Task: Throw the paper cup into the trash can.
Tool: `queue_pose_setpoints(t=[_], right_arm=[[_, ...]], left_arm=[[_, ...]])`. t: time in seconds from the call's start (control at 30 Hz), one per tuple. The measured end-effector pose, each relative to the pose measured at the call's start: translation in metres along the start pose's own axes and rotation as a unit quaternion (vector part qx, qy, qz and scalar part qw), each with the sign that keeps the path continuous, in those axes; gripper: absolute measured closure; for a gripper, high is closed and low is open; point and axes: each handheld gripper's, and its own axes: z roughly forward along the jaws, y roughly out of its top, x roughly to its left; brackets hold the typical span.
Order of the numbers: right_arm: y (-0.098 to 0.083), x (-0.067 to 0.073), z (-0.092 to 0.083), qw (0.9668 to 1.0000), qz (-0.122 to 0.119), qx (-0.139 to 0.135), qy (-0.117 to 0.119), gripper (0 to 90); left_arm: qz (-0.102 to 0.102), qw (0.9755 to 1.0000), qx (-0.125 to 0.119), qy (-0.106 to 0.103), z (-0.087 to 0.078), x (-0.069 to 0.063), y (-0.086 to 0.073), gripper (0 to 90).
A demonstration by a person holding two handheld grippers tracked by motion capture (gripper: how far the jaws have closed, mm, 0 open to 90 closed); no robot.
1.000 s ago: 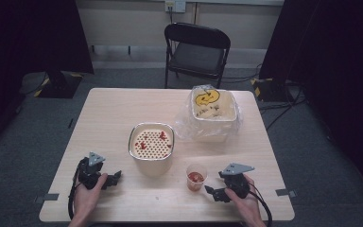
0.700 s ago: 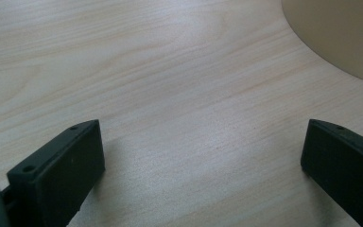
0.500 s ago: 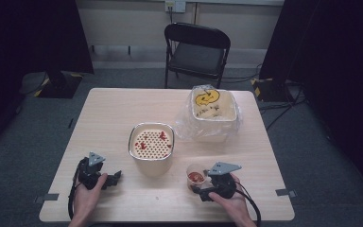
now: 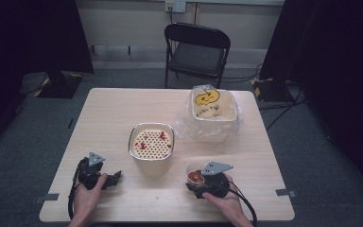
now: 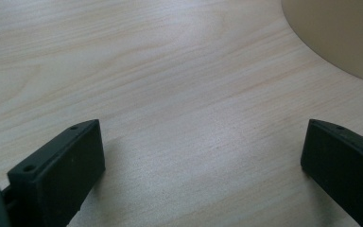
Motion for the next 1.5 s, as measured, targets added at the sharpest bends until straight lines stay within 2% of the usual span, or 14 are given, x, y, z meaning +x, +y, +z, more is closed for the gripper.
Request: queue_pose_setpoints(t=[0.13,0.37,0.57,0.67,0.9,1.03,1.23,1.33,1.5], right_arm=[[0.002,-0.002,0.000,1.0000,-0.001,0.000,-0.002,41.1],[0.003,-0.003,-0.003,1.0000,-0.004,-0.004,-0.006,42.7],[0.011,-0.007,-0.009,0.9996,0.008,-0.022,-0.014,42.8],[0.015,-0.008,-0.009,0.9996,-0.001,-0.022,-0.019,43.1],[0.024,-0.013,-0.019,0.9991,0.000,-0.029,-0.031,44.1],[0.036,-0.017,-0.031,0.9981,0.004,-0.043,-0.045,44.3],[0.059,-0.019,-0.044,0.9972,-0.008,-0.045,-0.059,44.6],[0.070,-0.019,-0.050,0.9957,-0.015,-0.052,-0.075,44.9],[0.091,-0.017,-0.054,0.9948,-0.029,-0.058,-0.079,45.3]], left_arm=[[0.000,1.0000,0.000,-0.001,0.000,0.000,0.000,0.0],[-0.001,1.0000,-0.002,0.000,0.000,0.000,0.000,0.1],[-0.001,1.0000,-0.001,0.001,0.000,0.000,0.000,0.2],[-0.001,1.0000,-0.001,0.001,0.000,0.000,0.000,0.2],[-0.001,1.0000,-0.001,0.000,0.000,0.000,0.000,0.1],[-0.001,1.0000,-0.002,-0.001,0.000,0.000,0.000,0.1],[-0.001,1.0000,-0.002,-0.001,0.000,0.000,0.000,0.1],[-0.001,1.0000,-0.002,-0.001,0.000,0.000,0.000,0.1],[-0.001,1.0000,-0.002,-0.001,0.000,0.000,0.000,0.1]])
